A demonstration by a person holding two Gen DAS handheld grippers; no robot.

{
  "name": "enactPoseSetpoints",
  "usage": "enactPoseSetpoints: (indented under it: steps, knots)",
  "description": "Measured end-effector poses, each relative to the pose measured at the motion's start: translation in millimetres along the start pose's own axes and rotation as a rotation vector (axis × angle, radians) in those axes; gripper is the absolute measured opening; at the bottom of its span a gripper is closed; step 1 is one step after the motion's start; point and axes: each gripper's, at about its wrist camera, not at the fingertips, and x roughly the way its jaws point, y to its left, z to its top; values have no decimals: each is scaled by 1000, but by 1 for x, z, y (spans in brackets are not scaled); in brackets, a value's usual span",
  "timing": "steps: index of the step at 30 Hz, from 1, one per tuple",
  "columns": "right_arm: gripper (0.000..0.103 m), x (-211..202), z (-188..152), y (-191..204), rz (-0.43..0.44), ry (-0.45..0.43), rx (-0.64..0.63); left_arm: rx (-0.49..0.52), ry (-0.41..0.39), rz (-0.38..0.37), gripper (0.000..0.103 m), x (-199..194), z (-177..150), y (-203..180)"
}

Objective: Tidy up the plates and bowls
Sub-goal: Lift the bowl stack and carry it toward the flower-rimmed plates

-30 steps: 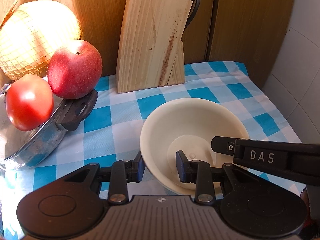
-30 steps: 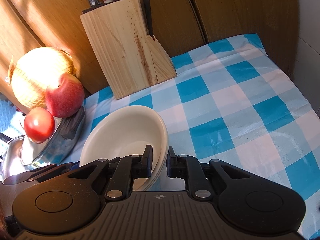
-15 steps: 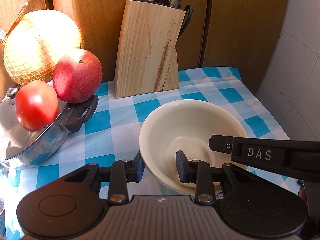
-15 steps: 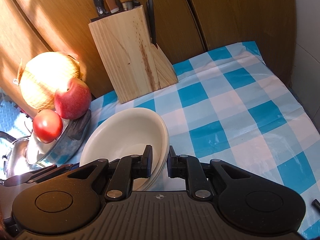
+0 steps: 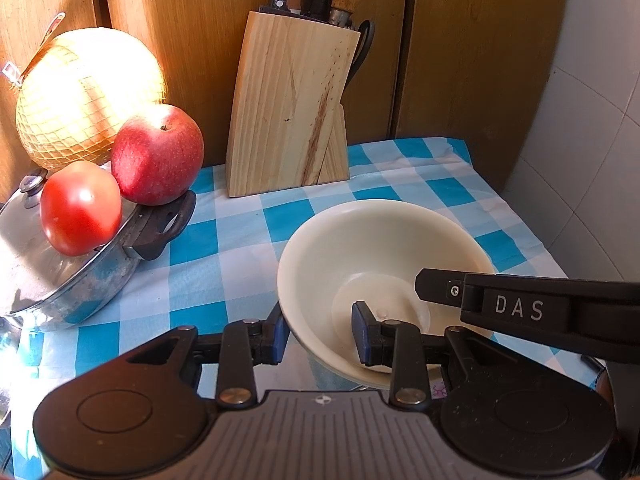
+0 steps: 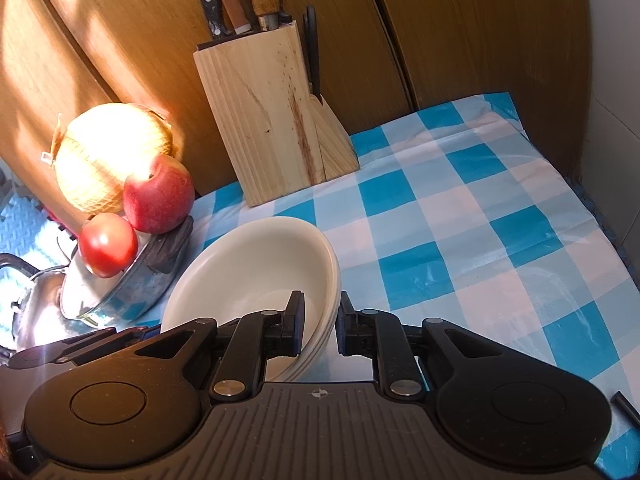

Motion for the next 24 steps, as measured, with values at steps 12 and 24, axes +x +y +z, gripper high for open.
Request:
enactPoseSetpoints:
  steps: [12, 24]
  knots:
    - [23, -16, -9, 1, 2, -11, -9, 11, -12, -8, 26, -14, -8, -5]
    - [23, -28, -16, 1, 4, -22, -14, 15, -20, -17, 26, -26, -17, -10]
